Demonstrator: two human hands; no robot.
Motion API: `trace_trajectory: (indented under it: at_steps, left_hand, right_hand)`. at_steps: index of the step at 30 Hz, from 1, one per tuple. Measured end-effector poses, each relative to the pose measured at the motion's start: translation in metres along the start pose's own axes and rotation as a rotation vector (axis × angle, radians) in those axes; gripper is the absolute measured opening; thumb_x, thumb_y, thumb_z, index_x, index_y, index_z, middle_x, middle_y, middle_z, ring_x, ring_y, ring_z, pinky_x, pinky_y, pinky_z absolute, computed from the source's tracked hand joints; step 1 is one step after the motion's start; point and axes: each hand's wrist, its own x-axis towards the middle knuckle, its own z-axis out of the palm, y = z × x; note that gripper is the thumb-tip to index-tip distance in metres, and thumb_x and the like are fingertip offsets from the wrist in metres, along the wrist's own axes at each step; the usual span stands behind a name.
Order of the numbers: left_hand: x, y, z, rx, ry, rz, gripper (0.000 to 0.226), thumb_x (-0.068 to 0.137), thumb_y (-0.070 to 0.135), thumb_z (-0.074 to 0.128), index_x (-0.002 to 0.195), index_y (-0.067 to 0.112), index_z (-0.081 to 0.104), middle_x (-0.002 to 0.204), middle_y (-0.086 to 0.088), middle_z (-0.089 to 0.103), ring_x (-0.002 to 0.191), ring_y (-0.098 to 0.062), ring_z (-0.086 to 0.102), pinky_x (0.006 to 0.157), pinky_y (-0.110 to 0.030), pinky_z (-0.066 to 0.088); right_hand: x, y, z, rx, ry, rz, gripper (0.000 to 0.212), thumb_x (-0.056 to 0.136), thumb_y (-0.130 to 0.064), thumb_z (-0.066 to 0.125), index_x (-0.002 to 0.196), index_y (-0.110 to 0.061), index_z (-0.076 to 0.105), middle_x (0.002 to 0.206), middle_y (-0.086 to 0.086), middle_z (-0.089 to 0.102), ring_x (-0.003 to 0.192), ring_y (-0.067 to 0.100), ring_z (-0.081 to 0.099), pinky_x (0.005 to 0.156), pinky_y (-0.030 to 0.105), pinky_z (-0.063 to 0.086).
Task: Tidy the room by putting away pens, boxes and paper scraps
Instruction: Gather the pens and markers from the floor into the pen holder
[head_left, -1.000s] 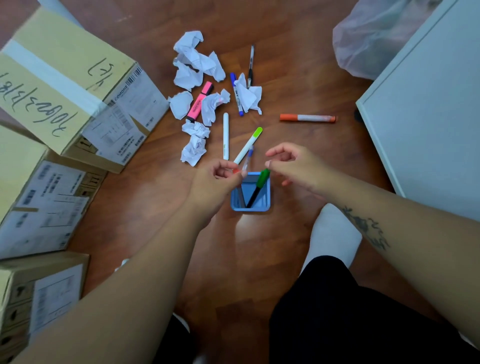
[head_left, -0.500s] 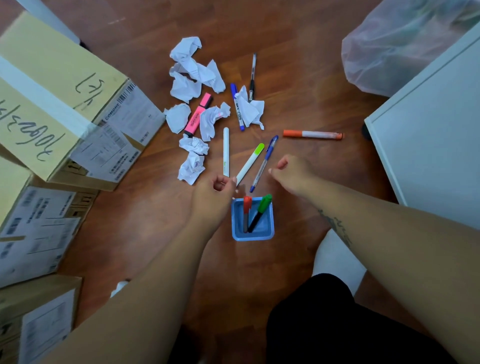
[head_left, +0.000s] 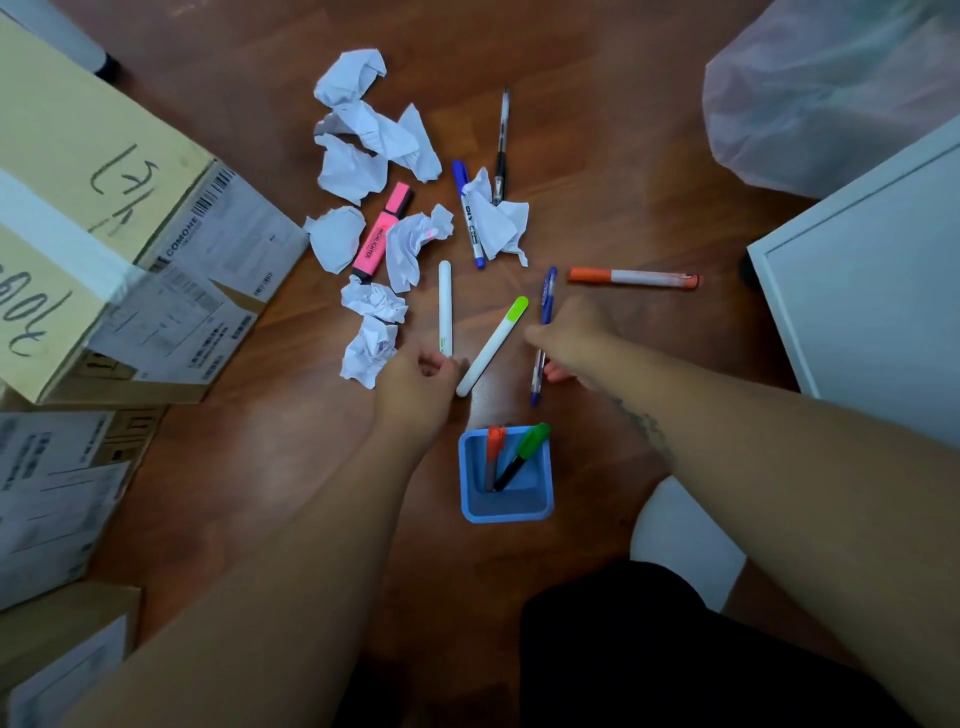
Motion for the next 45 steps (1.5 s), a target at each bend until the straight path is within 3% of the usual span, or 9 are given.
trace_trajectory:
  at_steps: [4,8,12,22,27,32,37,41,45]
  left_hand:
    - [-0.034,-0.007,-0.015,-0.159,-0.162,0.002,0.018,0.094,0.031,0.061,0.081,0.018,0.065,0.086,-0.001,0.075,0.080,-0.019,0.066,0.074,-0.036,0.054]
    - [-0.076,-0.027,-0.022,-0.174,-0.244,0.077,0.018,0.100,0.029,0.055,0.100,0.020,0.070,0.099,0.006,0.075,0.100,-0.018,0.068,0.088,-0.037,0.056]
    - [-0.094,-0.033,-0.016,-0.141,-0.192,0.162,0.021,0.103,0.018,0.049,0.112,0.019,0.067,0.098,0.009,0.070,0.084,0.010,0.064,0.066,-0.007,0.047]
    - [-0.099,-0.042,-0.007,-0.141,-0.102,0.193,0.021,0.103,0.019,0.050,0.098,0.034,0.064,0.090,0.014,0.069,0.077,0.008,0.065,0.066,-0.018,0.057]
    - [-0.084,-0.045,-0.010,-0.191,-0.025,0.091,0.025,0.095,0.038,0.051,0.091,0.024,0.071,0.089,0.000,0.076,0.088,-0.025,0.072,0.080,-0.052,0.059]
    - [-0.045,-0.024,-0.012,-0.110,0.117,0.133,0.021,0.097,0.022,0.056,0.077,0.026,0.063,0.062,0.014,0.066,0.059,0.002,0.061,0.073,-0.041,0.060]
    - [-0.002,-0.003,-0.006,0.112,0.051,0.167,0.015,0.097,0.025,0.057,0.104,0.015,0.065,0.091,0.006,0.063,0.077,-0.006,0.058,0.066,-0.022,0.048]
    - [0.021,0.008,0.007,0.287,0.066,0.160,0.027,0.094,0.025,0.060,0.114,0.008,0.060,0.103,-0.009,0.065,0.094,-0.024,0.062,0.080,-0.037,0.053]
    - [0.035,0.013,0.016,0.394,0.111,0.151,0.025,0.092,0.024,0.063,0.102,0.002,0.058,0.100,-0.018,0.066,0.092,-0.033,0.063,0.069,-0.035,0.045]
  right_hand:
    - [-0.030,-0.012,-0.025,0.370,-0.186,-0.119,0.022,0.091,-0.012,0.062,0.078,-0.013,0.046,0.083,0.017,0.061,0.060,0.022,0.066,0.059,0.031,0.061]
    - [-0.064,-0.017,-0.053,0.459,-0.259,-0.273,0.011,0.091,-0.005,0.058,0.091,-0.016,0.055,0.093,0.016,0.064,0.073,0.025,0.068,0.074,0.041,0.061]
    - [-0.090,-0.014,-0.057,0.281,-0.375,-0.373,0.016,0.092,-0.007,0.059,0.099,-0.021,0.061,0.099,0.015,0.069,0.081,0.022,0.071,0.084,0.041,0.057]
    - [-0.110,0.012,-0.049,-0.231,-0.521,-0.483,0.024,0.087,-0.024,0.070,0.111,-0.022,0.068,0.096,-0.009,0.067,0.086,0.002,0.065,0.076,0.018,0.049]
    - [-0.085,0.010,-0.047,-0.047,-0.403,-0.393,0.035,0.084,-0.053,0.066,0.108,-0.027,0.067,0.106,0.002,0.069,0.089,0.013,0.068,0.079,0.030,0.057]
    - [-0.030,0.013,-0.022,-0.125,-0.076,-0.370,0.013,0.087,-0.030,0.068,0.095,-0.021,0.066,0.089,0.006,0.066,0.083,0.025,0.062,0.073,0.035,0.050]
    - [-0.009,0.003,0.003,-0.307,-0.112,-0.440,0.027,0.092,-0.021,0.061,0.119,-0.018,0.063,0.098,0.003,0.059,0.090,0.020,0.056,0.077,0.025,0.042]
    - [-0.008,-0.004,0.017,-0.348,-0.196,-0.458,0.032,0.094,-0.024,0.058,0.125,-0.018,0.063,0.124,0.008,0.064,0.109,0.025,0.060,0.091,0.031,0.048]
    - [-0.006,-0.008,0.020,-0.411,-0.110,-0.463,0.025,0.093,-0.028,0.058,0.114,-0.017,0.065,0.120,0.013,0.060,0.100,0.028,0.060,0.081,0.031,0.047]
